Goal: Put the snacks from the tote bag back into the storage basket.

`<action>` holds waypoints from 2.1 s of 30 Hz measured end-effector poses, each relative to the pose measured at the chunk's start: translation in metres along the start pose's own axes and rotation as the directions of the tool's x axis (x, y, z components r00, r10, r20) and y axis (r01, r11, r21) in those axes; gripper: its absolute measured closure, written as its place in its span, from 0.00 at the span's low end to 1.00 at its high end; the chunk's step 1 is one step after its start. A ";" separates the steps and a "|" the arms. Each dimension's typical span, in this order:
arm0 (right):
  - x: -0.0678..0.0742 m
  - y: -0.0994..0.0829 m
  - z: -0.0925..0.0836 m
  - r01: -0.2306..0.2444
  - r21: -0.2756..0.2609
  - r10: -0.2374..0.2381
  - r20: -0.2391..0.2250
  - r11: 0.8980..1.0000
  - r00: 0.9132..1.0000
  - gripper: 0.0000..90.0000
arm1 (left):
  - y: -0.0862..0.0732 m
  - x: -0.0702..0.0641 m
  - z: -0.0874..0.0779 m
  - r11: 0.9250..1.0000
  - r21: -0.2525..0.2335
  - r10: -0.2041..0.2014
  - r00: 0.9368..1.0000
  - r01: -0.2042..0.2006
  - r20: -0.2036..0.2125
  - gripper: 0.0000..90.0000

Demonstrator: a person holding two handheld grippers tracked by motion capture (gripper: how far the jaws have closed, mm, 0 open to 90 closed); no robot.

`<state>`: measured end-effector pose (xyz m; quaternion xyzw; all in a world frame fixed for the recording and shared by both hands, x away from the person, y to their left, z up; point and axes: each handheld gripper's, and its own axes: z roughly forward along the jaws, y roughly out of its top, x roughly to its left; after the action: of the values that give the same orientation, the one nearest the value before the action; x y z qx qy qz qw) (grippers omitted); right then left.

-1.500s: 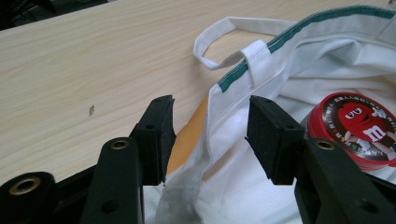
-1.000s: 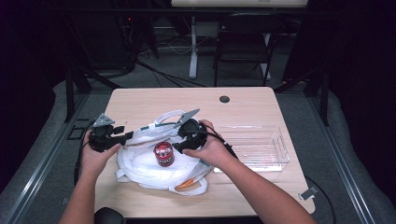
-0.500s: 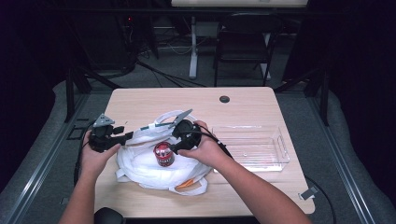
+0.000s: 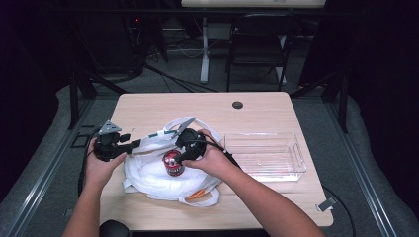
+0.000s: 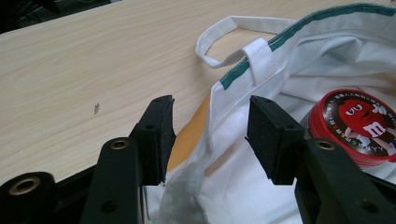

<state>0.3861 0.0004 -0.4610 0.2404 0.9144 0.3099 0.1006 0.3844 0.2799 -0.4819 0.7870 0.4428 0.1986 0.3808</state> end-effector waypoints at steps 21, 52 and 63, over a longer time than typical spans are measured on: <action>0.005 0.016 0.036 0.004 0.066 -0.003 -0.019 0.998 1.000 0.39 | -0.014 0.005 -0.019 0.999 -0.018 -0.032 0.999 0.032 -0.030 0.56; 0.006 0.018 0.057 -0.032 0.110 0.034 -0.013 0.993 0.999 0.29 | -0.017 0.007 -0.019 0.999 -0.018 -0.040 0.999 0.039 -0.035 0.56; 0.006 0.016 0.066 -0.053 0.137 0.055 -0.012 0.989 0.998 0.27 | -0.017 0.008 -0.019 0.999 -0.014 -0.039 0.999 0.039 -0.036 0.56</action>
<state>0.4091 0.0483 -0.5032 0.2691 0.9274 0.2510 0.0681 0.3668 0.2997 -0.4837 0.7719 0.4637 0.2085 0.3817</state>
